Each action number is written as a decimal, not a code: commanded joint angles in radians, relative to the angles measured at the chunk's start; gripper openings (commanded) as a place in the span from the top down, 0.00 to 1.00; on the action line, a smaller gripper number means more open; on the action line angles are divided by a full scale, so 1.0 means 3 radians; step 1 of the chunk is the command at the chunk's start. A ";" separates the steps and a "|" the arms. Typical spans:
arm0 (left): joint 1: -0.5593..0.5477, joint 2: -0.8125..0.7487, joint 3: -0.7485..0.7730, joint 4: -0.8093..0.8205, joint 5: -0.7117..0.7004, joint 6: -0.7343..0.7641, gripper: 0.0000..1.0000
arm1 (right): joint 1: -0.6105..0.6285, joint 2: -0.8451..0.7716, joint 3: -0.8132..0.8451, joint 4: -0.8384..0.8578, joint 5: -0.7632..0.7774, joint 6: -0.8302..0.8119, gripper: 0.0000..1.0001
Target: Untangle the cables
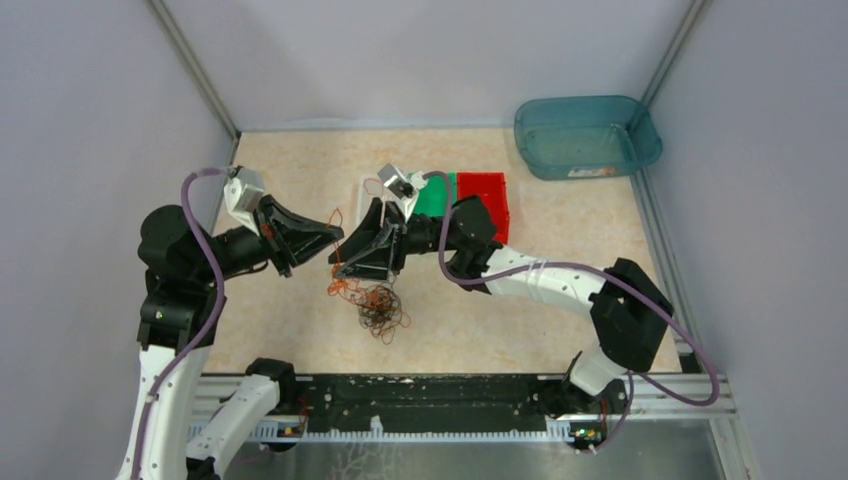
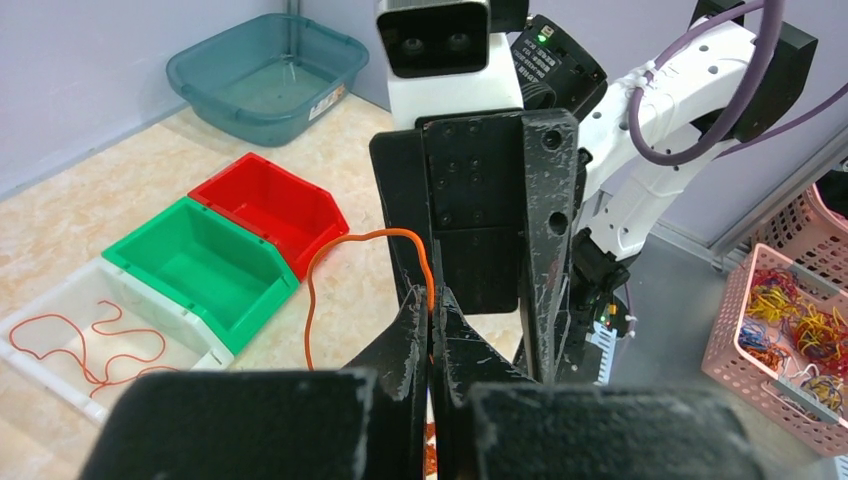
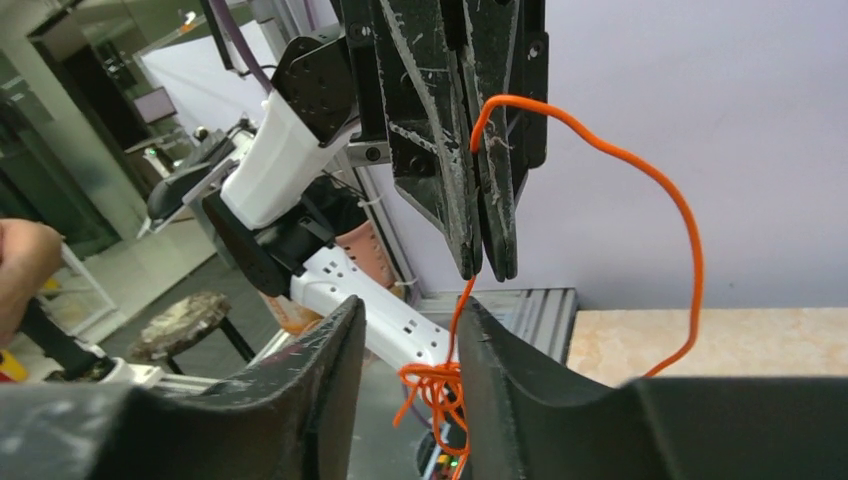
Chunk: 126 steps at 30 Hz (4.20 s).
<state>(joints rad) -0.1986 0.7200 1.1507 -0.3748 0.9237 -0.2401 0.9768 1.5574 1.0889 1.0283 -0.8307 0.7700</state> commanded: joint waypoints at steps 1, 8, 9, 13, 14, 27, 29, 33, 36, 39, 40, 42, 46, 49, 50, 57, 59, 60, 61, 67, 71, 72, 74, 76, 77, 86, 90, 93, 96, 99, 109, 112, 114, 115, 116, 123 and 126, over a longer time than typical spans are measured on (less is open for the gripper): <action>-0.0003 -0.0001 0.0029 0.0075 -0.0091 -0.0010 1.00 | 0.0090 0.0078 0.0107 0.0259 0.0018 0.0026 0.66; -0.0006 0.0036 0.0119 0.0127 -0.0212 0.0018 1.00 | 0.0207 0.0105 0.0000 0.0054 0.0276 -0.0182 0.77; -0.0006 0.0039 0.0132 0.0138 -0.0220 0.0018 1.00 | 0.0226 0.0110 0.0001 0.0007 0.0303 -0.0238 0.77; -0.0003 0.0044 0.0167 0.0184 -0.0283 0.0014 1.00 | 0.0322 0.0171 -0.0027 -0.0148 0.0445 -0.0359 0.79; -0.0002 0.0044 0.0175 0.0192 -0.0282 0.0013 1.00 | 0.0339 0.0187 -0.0043 -0.0156 0.0478 -0.0368 0.79; -0.0005 0.0077 0.0417 0.0401 -0.0711 0.0121 1.00 | 0.0427 0.0532 -0.0505 0.0069 0.0940 -0.0338 0.80; -0.0003 0.0075 0.0469 0.0440 -0.0836 0.0164 1.00 | 0.0426 0.0534 -0.0601 0.0085 0.1019 -0.0359 0.82; -0.0003 0.0093 0.0603 0.0500 -0.1016 0.0292 1.00 | 0.0429 0.0605 -0.0743 0.0205 0.1071 -0.0299 0.87; -0.0003 0.0124 0.0720 0.0550 -0.1098 0.0380 1.00 | 0.0439 0.0685 -0.0875 0.0381 0.1092 -0.0185 0.88; -0.0003 0.0170 0.0855 0.0539 -0.1132 0.0452 1.00 | 0.0456 0.0702 -0.1012 0.0454 0.1193 -0.0194 1.00; -0.0005 0.0174 0.0877 0.0539 -0.1140 0.0475 1.00 | 0.0456 0.0694 -0.1069 0.0489 0.1223 -0.0201 1.00; -0.0006 0.0176 0.0897 0.0544 -0.1161 0.0521 1.00 | 0.0459 0.0671 -0.1163 0.0523 0.1295 -0.0228 1.00; -0.0007 0.0167 0.0930 0.0629 -0.1294 0.0680 1.00 | 0.0459 0.0603 -0.1355 0.0449 0.1462 -0.0317 1.00; -0.0003 0.0166 0.0982 0.0790 -0.1584 0.0958 1.00 | 0.0454 0.0556 -0.1530 0.0346 0.1574 -0.0406 1.00; -0.0007 0.0172 0.1000 0.0866 -0.1733 0.1069 1.00 | 0.0456 0.0543 -0.1592 0.0319 0.1622 -0.0437 1.00; -0.0005 0.0255 0.1120 0.1409 -0.2334 0.1898 1.00 | 0.0456 0.0426 -0.2020 0.0237 0.1979 -0.0520 1.00; -0.0006 0.0296 0.1191 0.1400 -0.2276 0.1946 1.00 | 0.0456 0.0360 -0.2086 0.0161 0.2093 -0.0565 1.00; -0.0005 0.0308 0.1219 0.1394 -0.2210 0.1966 1.00 | 0.0456 0.0352 -0.2114 0.0115 0.2137 -0.0581 1.00; -0.0008 0.0317 0.1236 0.1388 -0.2131 0.1979 1.00 | 0.0456 0.0293 -0.2140 0.0070 0.2177 -0.0597 1.00; -0.0004 0.0396 0.1351 0.1309 -0.1756 0.1977 1.00 | 0.0456 -0.0003 -0.2377 0.0053 0.2356 -0.0606 1.00; -0.0005 0.0511 0.1521 0.1067 -0.1427 0.1944 1.00 | 0.0456 -0.0443 -0.2429 -0.0207 0.2393 -0.0688 0.66; -0.0007 0.0534 0.1556 0.1008 -0.1343 0.1900 1.00 | 0.0456 -0.0603 -0.2406 -0.0318 0.2397 -0.0747 0.56; -0.0003 0.0555 0.1587 0.0943 -0.1206 0.1768 1.00 | 0.0456 -0.0973 -0.2288 -0.0616 0.2409 -0.0875 0.44; -0.0003 0.0563 0.1583 0.0929 -0.1072 0.1630 1.00 | 0.0456 -0.1292 -0.2082 -0.0958 0.2387 -0.1026 0.36; -0.0004 0.0565 0.1591 0.0917 -0.0999 0.1565 1.00 | 0.0456 -0.1413 -0.1960 -0.1145 0.2356 -0.1118 0.34; -0.0004 0.0567 0.1677 0.0871 -0.0439 0.1161 1.00 | 0.0451 -0.1668 -0.0937 -0.2116 0.2167 -0.1621 0.23; -0.0003 0.0564 0.1709 0.0814 -0.0241 0.1108 1.00 | 0.0451 -0.1529 -0.0497 -0.2182 0.2051 -0.1729 0.23; -0.0003 0.0566 0.1738 0.0804 -0.0196 0.1089 1.00 | 0.0449 -0.1376 -0.0174 -0.2160 0.1891 -0.1743 0.26; -0.0003 0.0581 0.1781 0.0777 -0.0132 0.1034 1.00 | 0.0446 -0.1211 0.0155 -0.2128 0.1796 -0.1748 0.28; -0.0003 0.0584 0.1805 0.0746 -0.0071 0.1003 1.00 | 0.0446 -0.1034 0.0410 -0.2081 0.1683 -0.1730 0.31; -0.0003 0.0531 0.1774 0.0656 -0.0113 0.1129 1.00 | 0.0451 -0.0679 0.0671 -0.1665 0.1176 -0.1435 0.30; 0.0000 0.0524 0.1763 0.0655 -0.0114 0.1138 1.00 | 0.0451 -0.0622 0.0724 -0.1684 0.1207 -0.1437 0.40; -0.0003 0.0522 0.1750 0.0656 -0.0122 0.1135 1.00 | 0.0451 -0.0559 0.0768 -0.1689 0.1222 -0.1436 0.48; -0.0005 0.0523 0.1742 0.0658 -0.0120 0.1135 1.00 | 0.0451 -0.0526 0.0789 -0.1671 0.1238 -0.1427 0.52; -0.0003 0.0516 0.1736 0.0657 -0.0122 0.1133 1.00 | 0.0452 -0.0504 0.0802 -0.1641 0.1263 -0.1426 0.57; -0.0003 0.0502 0.1703 0.0601 -0.0137 0.1142 1.00 | 0.0467 -0.0478 0.0771 -0.1505 0.1812 -0.1449 0.50; -0.0003 0.0490 0.1679 0.0586 -0.0147 0.1136 1.00 | 0.0529 -0.0490 0.0725 -0.1444 0.2135 -0.1547 0.54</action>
<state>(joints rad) -0.1986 0.8795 1.6657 -0.1867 0.8799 0.0948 1.1076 1.4162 1.2724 0.5053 -0.3214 0.3355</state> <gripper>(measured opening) 0.008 0.485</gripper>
